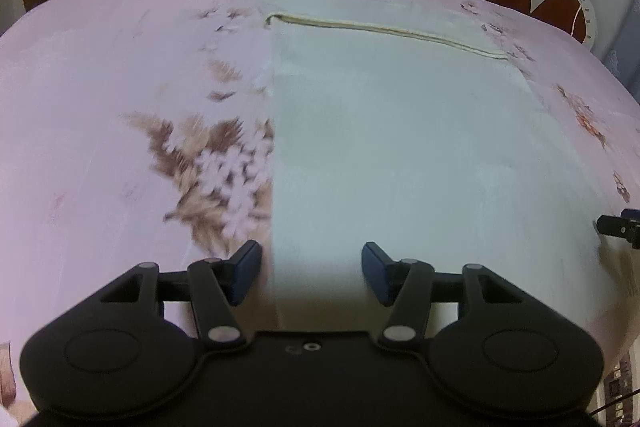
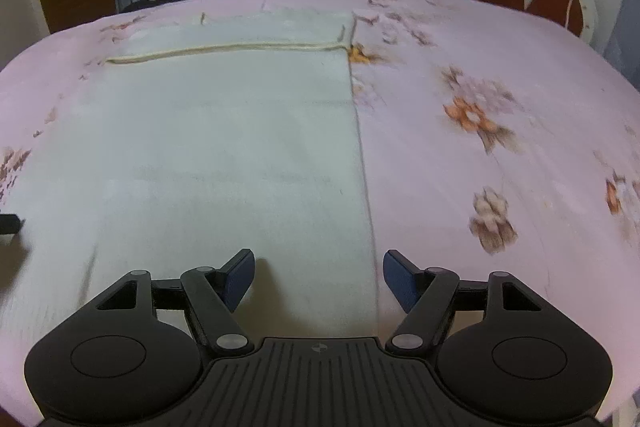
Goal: Fold small clothes
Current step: 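Move both tools to the sweater hem and close on it, then lift the hem with both tools and fold it over toward the collar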
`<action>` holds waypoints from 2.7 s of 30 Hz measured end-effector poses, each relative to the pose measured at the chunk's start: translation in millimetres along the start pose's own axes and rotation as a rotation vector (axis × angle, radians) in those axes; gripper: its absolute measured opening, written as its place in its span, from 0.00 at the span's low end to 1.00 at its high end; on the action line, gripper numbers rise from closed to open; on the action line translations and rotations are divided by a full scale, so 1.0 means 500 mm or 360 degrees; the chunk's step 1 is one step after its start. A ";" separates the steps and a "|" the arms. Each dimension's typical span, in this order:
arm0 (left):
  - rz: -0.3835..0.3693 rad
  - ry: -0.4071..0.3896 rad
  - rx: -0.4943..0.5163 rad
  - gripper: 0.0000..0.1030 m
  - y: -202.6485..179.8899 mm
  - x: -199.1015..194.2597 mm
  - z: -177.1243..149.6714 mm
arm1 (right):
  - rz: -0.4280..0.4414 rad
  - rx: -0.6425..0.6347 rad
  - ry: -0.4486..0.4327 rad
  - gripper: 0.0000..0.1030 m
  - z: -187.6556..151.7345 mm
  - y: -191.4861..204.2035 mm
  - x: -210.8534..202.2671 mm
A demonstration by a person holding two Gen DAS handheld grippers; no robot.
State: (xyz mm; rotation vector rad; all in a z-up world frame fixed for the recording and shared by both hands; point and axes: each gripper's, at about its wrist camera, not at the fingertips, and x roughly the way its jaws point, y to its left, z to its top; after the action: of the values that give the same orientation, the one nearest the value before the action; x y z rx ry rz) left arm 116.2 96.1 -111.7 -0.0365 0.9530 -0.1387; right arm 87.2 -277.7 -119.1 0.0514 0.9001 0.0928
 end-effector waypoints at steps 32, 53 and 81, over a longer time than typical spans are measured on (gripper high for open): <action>-0.0428 0.0022 -0.0189 0.04 0.024 -0.043 -0.001 | 0.0216 0.0267 0.0097 0.08 -0.027 0.004 -0.071; -0.0337 -0.0425 -0.0211 0.04 0.028 0.046 0.305 | 0.0385 0.0353 -0.0255 0.08 0.310 -0.037 0.051; -0.0099 -0.0331 -0.0528 0.09 0.050 0.357 0.587 | 0.0409 0.0630 -0.0108 0.08 0.619 -0.130 0.447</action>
State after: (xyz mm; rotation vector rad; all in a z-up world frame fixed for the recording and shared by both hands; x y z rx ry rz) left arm 459.6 88.2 -88.5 -0.3800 0.7593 -0.0314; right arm 471.7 -321.3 -106.6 0.5364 0.8300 0.1502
